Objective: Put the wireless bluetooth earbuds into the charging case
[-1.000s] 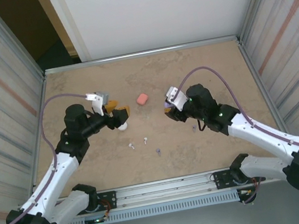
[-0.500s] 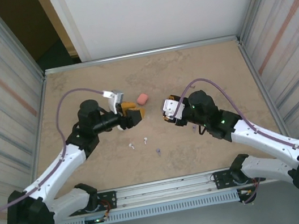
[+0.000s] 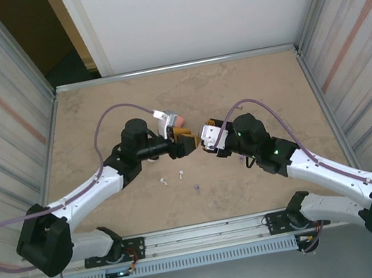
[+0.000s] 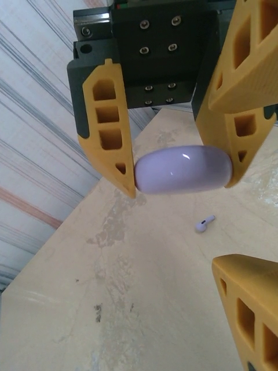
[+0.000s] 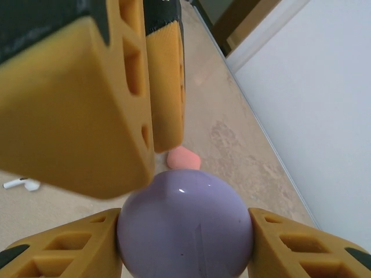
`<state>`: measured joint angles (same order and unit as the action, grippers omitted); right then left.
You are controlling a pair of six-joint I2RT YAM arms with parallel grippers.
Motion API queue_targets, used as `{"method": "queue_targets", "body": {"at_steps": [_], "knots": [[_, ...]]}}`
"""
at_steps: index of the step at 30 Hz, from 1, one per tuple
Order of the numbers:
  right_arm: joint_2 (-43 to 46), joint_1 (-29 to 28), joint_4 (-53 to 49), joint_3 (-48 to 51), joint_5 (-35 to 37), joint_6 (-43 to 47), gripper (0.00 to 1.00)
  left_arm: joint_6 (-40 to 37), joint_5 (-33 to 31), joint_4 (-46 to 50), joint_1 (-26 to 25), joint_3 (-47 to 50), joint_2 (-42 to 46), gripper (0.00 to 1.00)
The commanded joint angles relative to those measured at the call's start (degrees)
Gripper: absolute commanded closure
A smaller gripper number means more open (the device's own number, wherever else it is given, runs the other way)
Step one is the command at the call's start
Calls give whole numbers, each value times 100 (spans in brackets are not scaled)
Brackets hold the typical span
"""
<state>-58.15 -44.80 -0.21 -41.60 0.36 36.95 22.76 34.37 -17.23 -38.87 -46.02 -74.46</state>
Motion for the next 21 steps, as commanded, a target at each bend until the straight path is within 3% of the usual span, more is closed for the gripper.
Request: {"method": "queue_targets", "body": {"at_steps": [1, 21], "knots": [[3, -57, 116, -66, 98, 95, 50, -153, -86, -7, -109, -280, -62, 38], [-75, -68, 179, -110, 116, -17, 48, -369, -80, 221, -319, -474, -619, 70]]}}
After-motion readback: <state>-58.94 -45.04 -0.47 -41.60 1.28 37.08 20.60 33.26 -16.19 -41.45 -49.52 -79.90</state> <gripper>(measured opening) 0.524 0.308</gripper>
